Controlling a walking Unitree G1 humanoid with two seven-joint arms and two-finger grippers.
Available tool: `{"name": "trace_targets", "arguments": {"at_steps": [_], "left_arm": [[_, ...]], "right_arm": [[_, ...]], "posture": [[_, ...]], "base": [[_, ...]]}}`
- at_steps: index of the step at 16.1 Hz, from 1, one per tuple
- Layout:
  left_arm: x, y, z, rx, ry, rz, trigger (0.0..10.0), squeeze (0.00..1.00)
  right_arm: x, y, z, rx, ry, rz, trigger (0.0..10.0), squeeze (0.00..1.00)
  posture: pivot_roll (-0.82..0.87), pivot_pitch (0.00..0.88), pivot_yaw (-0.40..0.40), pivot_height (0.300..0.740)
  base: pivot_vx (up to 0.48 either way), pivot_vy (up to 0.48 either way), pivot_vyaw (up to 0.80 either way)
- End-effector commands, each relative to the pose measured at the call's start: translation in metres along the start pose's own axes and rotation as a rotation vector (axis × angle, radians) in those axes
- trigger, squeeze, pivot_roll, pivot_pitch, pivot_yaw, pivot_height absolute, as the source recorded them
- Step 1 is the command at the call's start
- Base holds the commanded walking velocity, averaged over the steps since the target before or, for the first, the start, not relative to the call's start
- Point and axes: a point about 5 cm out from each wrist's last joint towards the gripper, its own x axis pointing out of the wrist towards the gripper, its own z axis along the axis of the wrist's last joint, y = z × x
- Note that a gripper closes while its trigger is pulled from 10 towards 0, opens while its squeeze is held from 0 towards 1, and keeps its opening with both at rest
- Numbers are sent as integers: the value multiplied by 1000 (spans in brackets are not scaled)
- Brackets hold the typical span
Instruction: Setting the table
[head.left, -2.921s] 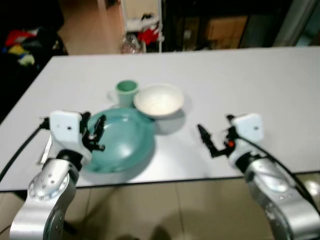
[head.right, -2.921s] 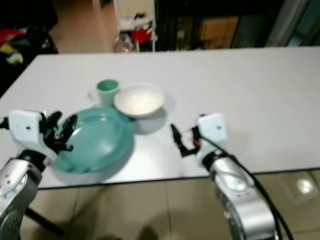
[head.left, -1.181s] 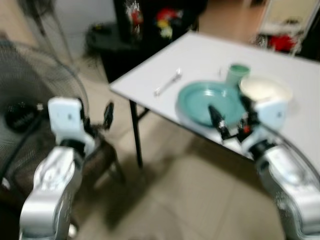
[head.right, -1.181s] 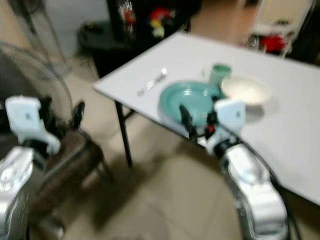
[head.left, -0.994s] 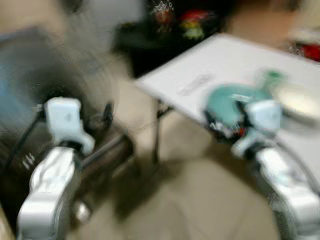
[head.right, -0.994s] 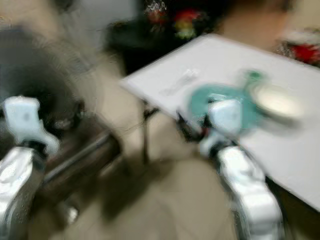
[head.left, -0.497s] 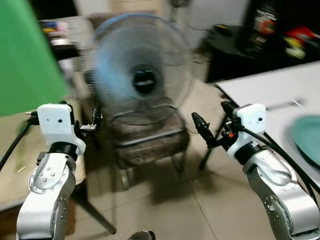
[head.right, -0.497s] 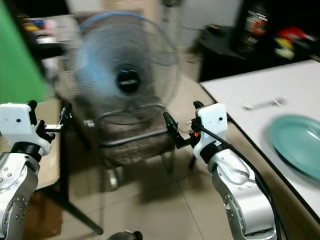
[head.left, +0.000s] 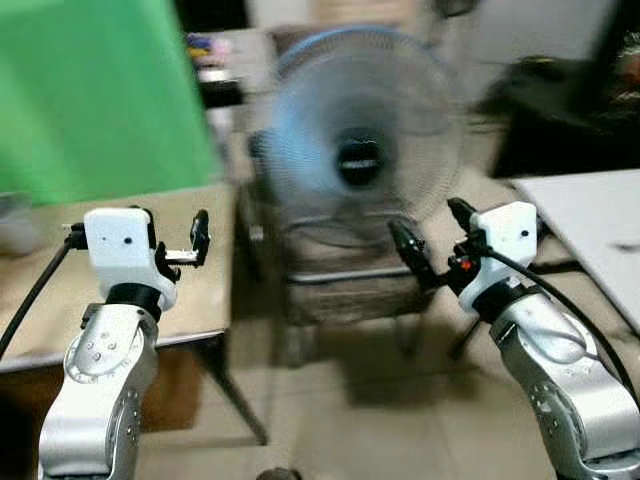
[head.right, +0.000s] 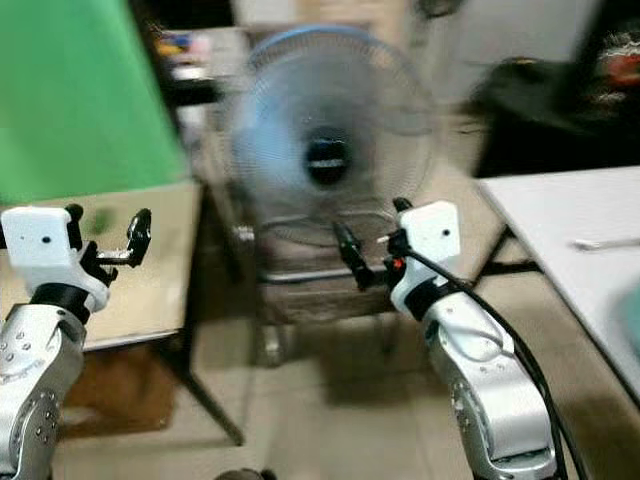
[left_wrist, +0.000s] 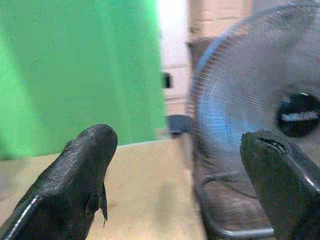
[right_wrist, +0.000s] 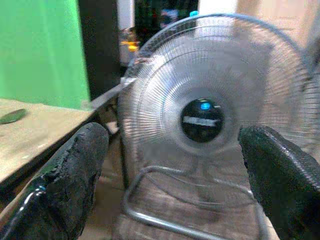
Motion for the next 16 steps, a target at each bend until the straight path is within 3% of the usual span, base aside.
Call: {"name": "trace_targets", "arguments": {"at_steps": [1, 2, 5, 9, 11, 15, 16], "left_arm": [[-1, 4, 1, 18, 4, 10, 10000, 1000], [-1, 3, 4, -10, -47, 1, 10000, 1000], [-4, 3, 3, -4, -38, -26, 10000, 1000], [0, 9, 5, 39, -60, 60, 10000, 1000], [-4, 8, 2, 21, -26, 11, 10000, 1000], [-8, 13, 1, 38, 6, 47, 10000, 1000], [-9, 14, 2, 64, 3, 44, 10000, 875]], "right_arm": [[4, 5, 4, -5, -23, 21, 10000, 1000], [4, 5, 4, -4, -23, 22, 10000, 1000], [3, 6, 3, -3, -18, 24, 10000, 1000], [6, 7, 3, 4, -28, 19, 10000, 1000], [7, 7, 3, 5, -30, 29, 10000, 1000], [10, 3, 3, 33, -47, -45, 10000, 1000], [10, 3, -1, 52, -20, -63, 10000, 1000]], "posture": [[37, 0, 26, 740], [39, 0, 25, 740], [40, 0, 26, 740], [41, 0, 24, 740], [51, 0, 13, 740], [71, 0, 14, 740], [78, 0, 25, 740]], "base": [[0, 0, 800], [0, 0, 800], [0, 0, 800], [0, 0, 800], [0, 0, 800], [0, 0, 600], [0, 0, 0]]}}
